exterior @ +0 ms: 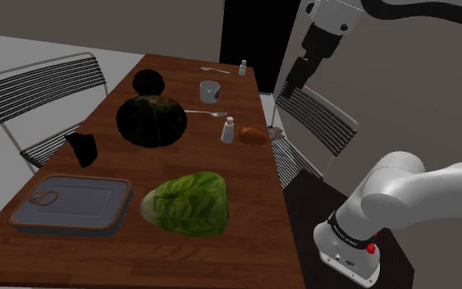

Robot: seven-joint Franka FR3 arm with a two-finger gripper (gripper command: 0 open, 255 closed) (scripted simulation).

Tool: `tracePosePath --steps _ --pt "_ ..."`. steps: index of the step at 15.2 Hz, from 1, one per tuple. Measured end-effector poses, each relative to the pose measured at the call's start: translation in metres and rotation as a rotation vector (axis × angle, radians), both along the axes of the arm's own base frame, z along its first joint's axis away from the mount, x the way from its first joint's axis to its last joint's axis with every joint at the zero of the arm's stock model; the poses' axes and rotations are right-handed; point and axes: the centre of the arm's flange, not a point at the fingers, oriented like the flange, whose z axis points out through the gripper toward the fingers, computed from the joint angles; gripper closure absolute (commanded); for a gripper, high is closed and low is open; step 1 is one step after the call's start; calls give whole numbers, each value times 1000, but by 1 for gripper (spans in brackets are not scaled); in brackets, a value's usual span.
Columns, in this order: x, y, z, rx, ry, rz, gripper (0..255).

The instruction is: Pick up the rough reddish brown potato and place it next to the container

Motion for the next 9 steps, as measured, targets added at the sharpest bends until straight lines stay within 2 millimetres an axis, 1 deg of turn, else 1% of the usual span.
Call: tracePosePath --steps 1,3,4,9 --pt "0 0 0 0 0 0 0" --pt "11 -4 -12 -5 15 35 0" --pt "21 -11 -21 -9 25 60 0" --pt "66 -28 -66 -31 84 208 0"
